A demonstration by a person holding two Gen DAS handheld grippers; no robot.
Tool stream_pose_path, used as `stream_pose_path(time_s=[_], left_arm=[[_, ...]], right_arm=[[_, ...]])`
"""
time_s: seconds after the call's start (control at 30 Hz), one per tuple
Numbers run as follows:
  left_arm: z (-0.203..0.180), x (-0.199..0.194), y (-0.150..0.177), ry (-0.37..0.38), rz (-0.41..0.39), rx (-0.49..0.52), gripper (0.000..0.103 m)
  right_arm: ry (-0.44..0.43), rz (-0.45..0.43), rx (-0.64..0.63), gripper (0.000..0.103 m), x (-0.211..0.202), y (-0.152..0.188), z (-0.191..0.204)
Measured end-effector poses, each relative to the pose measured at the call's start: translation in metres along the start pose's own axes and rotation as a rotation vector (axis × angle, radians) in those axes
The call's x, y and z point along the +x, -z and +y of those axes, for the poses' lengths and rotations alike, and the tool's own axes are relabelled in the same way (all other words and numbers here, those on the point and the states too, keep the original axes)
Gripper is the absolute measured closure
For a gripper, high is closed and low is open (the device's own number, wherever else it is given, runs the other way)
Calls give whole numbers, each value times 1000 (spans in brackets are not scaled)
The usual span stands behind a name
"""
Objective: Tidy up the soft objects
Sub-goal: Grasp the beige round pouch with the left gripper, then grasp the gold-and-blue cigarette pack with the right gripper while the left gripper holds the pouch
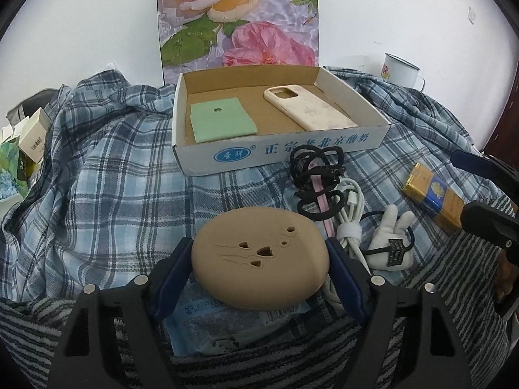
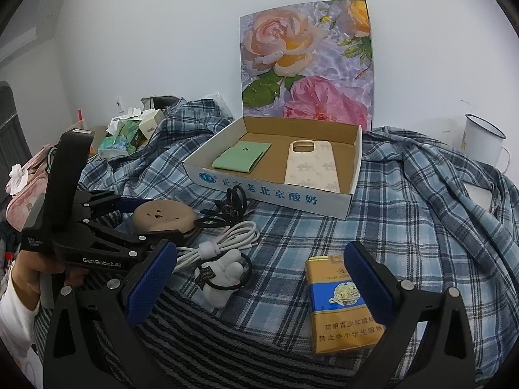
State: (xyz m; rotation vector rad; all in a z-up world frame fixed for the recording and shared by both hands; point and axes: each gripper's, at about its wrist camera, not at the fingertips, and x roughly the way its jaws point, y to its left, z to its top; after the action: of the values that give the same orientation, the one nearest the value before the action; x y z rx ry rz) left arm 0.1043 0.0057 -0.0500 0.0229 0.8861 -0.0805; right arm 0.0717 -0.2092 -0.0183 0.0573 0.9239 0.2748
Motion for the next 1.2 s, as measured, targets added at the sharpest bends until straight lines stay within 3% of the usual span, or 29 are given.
stream_pose_path(time_s=[0.1, 0.2, 0.27, 0.57, 0.63, 0.7, 0.8, 0.87, 0.93, 1.2], left_arm=[[0, -3, 0, 5, -14, 3, 22], [-2, -6, 0, 2, -31, 4, 22], [-1, -9, 1, 0, -45, 2, 22], [1, -15, 1, 0, -73, -8, 23], [0, -17, 2, -1, -81, -6, 22], [0, -17, 2, -3, -84, -2, 22], [0, -18, 2, -3, -86, 0, 23], [0, -18, 1, -3, -87, -1, 22], [1, -18, 1, -1, -91, -1, 22], [2, -21, 2, -6, -102, -8, 23]], right_arm=[[29, 2, -19, 0, -3, 0, -1], [140, -24, -64, 0, -11, -1, -5], [116, -10, -63, 0, -12, -1, -11], [204, 204, -72, 1, 9, 6, -28], [224, 245, -53, 9, 14, 9, -36], [190, 266, -32, 15, 19, 14, -41], [217, 302, -27, 17, 29, 18, -44], [235, 327, -37, 28, 34, 22, -42], [213, 314, -33, 49, 31, 22, -42], [228, 217, -43, 51, 15, 17, -36]])
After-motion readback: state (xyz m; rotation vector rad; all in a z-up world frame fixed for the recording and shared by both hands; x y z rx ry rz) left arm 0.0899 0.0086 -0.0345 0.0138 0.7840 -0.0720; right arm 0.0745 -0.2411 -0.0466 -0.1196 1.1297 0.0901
